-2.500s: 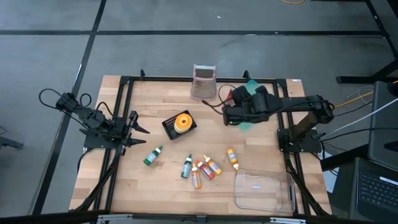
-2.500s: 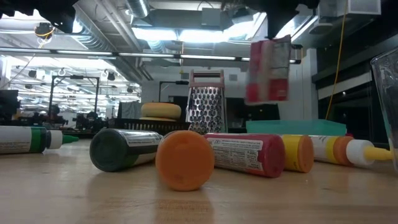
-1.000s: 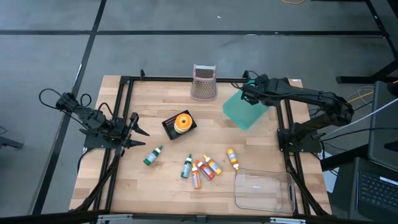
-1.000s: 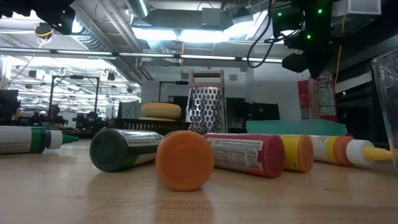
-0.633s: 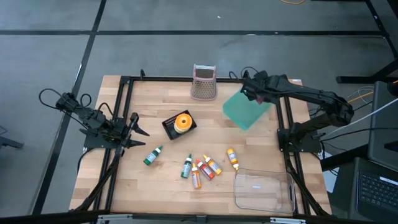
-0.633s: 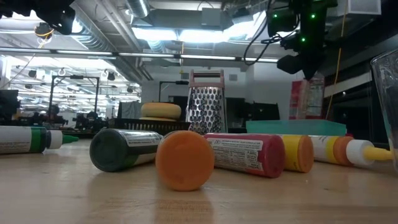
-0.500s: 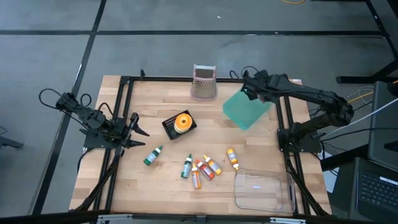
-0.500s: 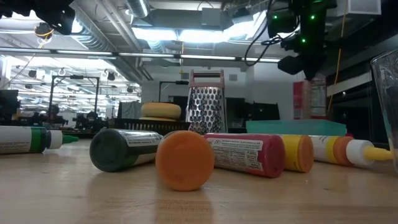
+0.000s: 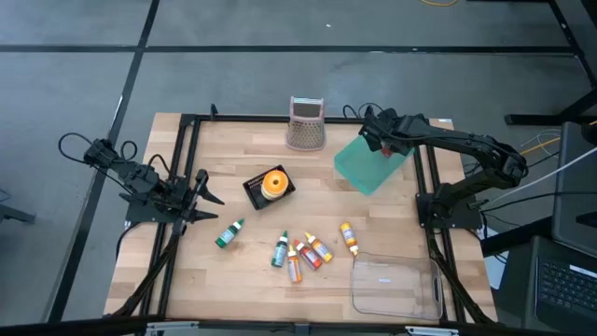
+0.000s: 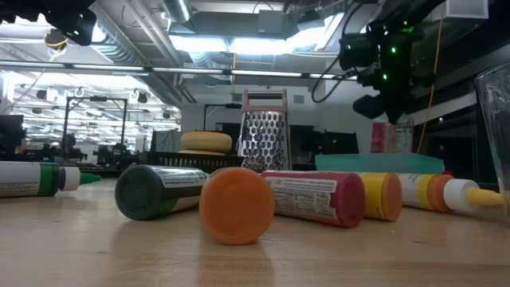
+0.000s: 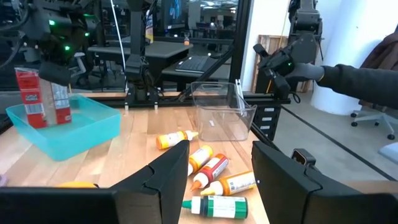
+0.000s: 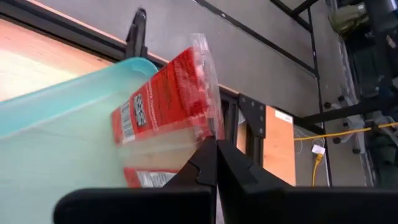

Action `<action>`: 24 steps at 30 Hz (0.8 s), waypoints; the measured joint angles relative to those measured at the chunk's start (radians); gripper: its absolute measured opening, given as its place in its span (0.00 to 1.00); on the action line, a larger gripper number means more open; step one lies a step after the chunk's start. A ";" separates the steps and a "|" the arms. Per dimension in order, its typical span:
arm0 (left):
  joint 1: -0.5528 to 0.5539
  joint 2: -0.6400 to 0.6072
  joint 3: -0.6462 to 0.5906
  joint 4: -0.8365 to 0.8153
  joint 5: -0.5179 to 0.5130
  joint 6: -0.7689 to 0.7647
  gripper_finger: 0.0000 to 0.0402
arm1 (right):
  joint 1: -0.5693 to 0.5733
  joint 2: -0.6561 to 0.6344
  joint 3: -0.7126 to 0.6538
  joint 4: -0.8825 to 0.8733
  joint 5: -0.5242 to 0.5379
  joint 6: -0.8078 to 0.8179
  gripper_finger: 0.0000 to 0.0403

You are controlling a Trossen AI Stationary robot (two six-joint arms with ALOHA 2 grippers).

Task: Pick & Place Food Item
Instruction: Put the red popcorn into the green bin

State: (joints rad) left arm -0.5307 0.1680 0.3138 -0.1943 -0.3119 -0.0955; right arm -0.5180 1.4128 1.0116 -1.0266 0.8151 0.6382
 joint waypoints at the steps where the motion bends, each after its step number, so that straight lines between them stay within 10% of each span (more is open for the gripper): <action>1: 0.000 0.000 0.000 -0.003 0.000 0.000 0.42 | -0.005 0.000 -0.016 0.011 0.004 -0.002 0.00; 24: 0.000 0.000 0.000 -0.024 -0.007 -0.015 0.43 | -0.002 0.001 -0.052 0.094 -0.205 -0.065 0.00</action>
State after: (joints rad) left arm -0.5307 0.1680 0.3138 -0.2180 -0.3193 -0.1104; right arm -0.5201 1.4135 0.9596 -0.9322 0.6096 0.5736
